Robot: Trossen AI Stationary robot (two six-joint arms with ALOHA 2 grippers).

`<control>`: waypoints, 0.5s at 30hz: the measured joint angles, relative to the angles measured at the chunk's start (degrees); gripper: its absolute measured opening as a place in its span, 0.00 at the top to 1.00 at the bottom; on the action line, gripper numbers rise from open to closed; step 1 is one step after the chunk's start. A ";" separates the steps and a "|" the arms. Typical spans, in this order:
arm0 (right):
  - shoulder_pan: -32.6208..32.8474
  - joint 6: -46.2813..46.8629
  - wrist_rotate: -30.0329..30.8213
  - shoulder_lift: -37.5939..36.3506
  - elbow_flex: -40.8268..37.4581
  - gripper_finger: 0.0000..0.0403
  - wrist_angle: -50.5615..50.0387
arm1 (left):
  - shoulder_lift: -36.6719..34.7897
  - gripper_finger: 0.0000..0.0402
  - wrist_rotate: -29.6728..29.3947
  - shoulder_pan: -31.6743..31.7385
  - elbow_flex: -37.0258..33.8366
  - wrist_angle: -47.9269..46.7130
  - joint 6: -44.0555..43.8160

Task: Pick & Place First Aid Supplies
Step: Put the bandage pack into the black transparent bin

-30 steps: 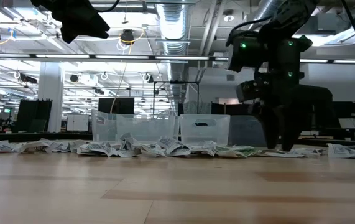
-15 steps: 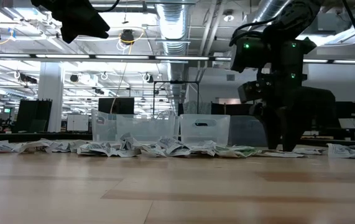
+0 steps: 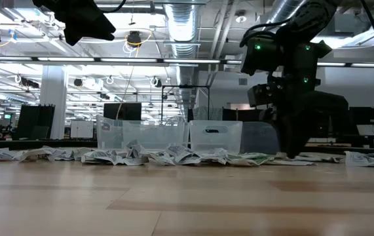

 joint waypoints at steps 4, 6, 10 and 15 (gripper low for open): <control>0.00 0.02 -0.04 0.02 0.00 0.87 0.12 | 0.00 0.72 0.00 0.02 0.00 0.00 0.00; 0.00 0.04 -0.04 0.02 0.00 0.90 0.11 | 0.00 0.72 0.00 0.00 0.00 0.00 0.00; 0.00 0.51 -0.04 0.02 0.17 0.95 -0.39 | 0.00 0.72 0.00 0.00 0.00 0.00 0.00; 0.00 1.46 0.10 0.27 1.40 0.99 -1.09 | 0.00 0.72 -0.01 0.01 0.00 0.00 0.00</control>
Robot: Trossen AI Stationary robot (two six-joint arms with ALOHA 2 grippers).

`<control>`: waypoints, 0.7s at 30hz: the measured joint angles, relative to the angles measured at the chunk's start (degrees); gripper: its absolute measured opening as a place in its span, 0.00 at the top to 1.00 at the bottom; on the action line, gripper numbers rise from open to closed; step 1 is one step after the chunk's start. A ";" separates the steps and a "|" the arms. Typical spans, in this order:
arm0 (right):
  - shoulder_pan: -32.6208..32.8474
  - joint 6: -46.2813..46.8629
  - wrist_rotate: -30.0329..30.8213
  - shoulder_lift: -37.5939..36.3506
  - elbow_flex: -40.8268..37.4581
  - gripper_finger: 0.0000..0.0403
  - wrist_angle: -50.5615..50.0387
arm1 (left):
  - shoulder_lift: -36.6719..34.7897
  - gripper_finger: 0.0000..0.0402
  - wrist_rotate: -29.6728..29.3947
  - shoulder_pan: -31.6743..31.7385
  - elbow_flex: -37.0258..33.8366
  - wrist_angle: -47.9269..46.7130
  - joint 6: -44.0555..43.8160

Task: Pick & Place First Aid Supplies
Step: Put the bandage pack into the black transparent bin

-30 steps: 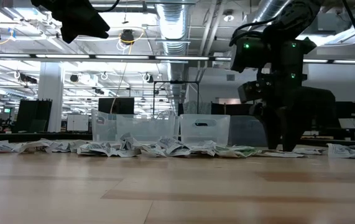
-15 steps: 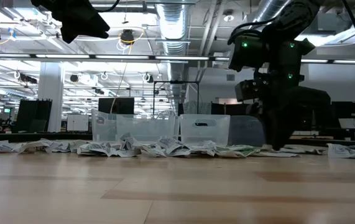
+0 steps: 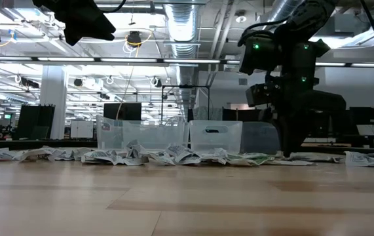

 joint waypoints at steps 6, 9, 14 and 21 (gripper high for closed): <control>-0.71 -0.24 0.03 0.01 2.20 1.00 -3.37 | 0.00 0.72 0.01 -0.01 0.00 0.00 0.00; -1.33 -0.29 0.03 -0.01 3.45 1.00 -6.22 | 0.00 0.72 -0.01 0.01 0.00 0.00 0.00; -2.41 -0.40 0.03 -0.07 5.84 1.00 -10.02 | 0.00 0.72 0.01 0.01 0.00 -0.01 0.00; -3.56 -3.39 -0.01 -0.14 10.45 1.00 -12.15 | 0.00 0.72 -0.01 -0.01 0.00 0.00 0.00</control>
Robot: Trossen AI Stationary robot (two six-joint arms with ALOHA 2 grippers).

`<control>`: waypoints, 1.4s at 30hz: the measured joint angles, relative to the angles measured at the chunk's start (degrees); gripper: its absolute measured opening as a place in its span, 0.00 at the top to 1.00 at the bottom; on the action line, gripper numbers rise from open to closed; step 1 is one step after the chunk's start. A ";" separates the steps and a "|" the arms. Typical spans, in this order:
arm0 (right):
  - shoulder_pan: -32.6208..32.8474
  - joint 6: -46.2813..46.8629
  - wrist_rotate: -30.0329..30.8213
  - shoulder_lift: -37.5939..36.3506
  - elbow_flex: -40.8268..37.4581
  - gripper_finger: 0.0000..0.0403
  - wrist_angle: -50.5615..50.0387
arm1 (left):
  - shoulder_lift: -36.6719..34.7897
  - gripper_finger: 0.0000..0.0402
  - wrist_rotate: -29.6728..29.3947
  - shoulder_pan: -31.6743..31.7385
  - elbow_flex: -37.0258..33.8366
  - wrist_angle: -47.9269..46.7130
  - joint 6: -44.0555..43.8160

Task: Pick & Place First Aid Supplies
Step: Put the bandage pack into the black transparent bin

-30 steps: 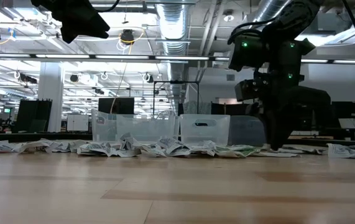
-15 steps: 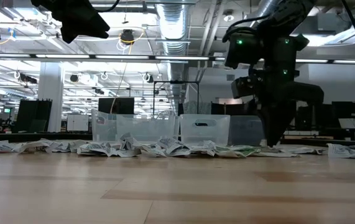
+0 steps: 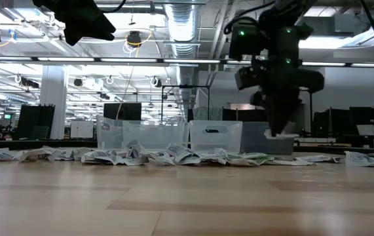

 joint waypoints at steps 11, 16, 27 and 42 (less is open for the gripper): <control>-2.92 -3.55 -0.22 -0.06 8.04 1.00 -1.53 | 0.00 0.72 0.01 0.02 0.00 -0.01 0.02; -4.62 -4.48 -2.26 -0.07 10.88 1.00 -2.83 | 0.00 0.72 0.00 0.02 0.00 -0.02 0.01; -5.66 -4.50 -4.62 -0.10 12.24 1.00 -2.92 | 0.00 0.72 0.00 0.01 0.00 -0.02 0.02; -10.29 -3.91 1.58 -3.73 12.22 1.00 -4.46 | 0.02 0.72 0.00 0.02 0.00 -0.02 0.00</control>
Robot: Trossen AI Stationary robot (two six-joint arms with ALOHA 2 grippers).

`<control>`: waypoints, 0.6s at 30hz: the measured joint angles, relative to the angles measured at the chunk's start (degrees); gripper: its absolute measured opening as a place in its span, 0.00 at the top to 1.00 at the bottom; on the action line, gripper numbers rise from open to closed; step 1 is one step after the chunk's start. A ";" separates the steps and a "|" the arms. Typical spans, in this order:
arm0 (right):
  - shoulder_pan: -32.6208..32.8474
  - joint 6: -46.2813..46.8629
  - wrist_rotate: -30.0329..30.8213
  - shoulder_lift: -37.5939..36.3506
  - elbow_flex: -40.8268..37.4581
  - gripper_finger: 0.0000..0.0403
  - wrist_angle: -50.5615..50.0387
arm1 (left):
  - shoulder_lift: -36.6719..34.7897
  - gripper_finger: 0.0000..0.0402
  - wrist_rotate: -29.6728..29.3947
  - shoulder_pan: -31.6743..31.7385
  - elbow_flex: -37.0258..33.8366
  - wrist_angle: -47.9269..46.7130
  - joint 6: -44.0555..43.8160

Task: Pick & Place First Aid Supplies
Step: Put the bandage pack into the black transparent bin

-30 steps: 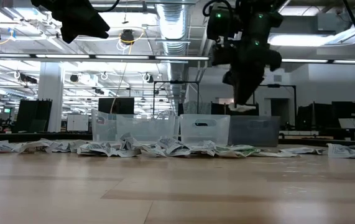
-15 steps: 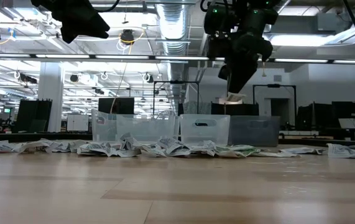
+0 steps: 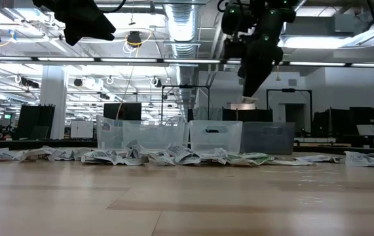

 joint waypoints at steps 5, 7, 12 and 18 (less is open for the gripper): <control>-2.91 -2.78 7.21 -3.51 0.02 1.00 -0.17 | 0.00 0.72 0.00 -0.01 0.00 0.21 0.00; -4.34 -5.11 11.31 -4.78 0.02 1.00 -0.18 | 0.00 0.72 -0.01 0.00 0.00 0.45 0.00; -8.24 -12.79 18.17 -6.74 0.02 1.00 0.12 | 0.00 0.72 -0.02 -0.02 0.00 0.62 0.00; -13.59 -19.67 18.33 -6.91 0.02 1.00 1.39 | 0.00 0.72 -0.02 0.00 0.00 1.37 0.00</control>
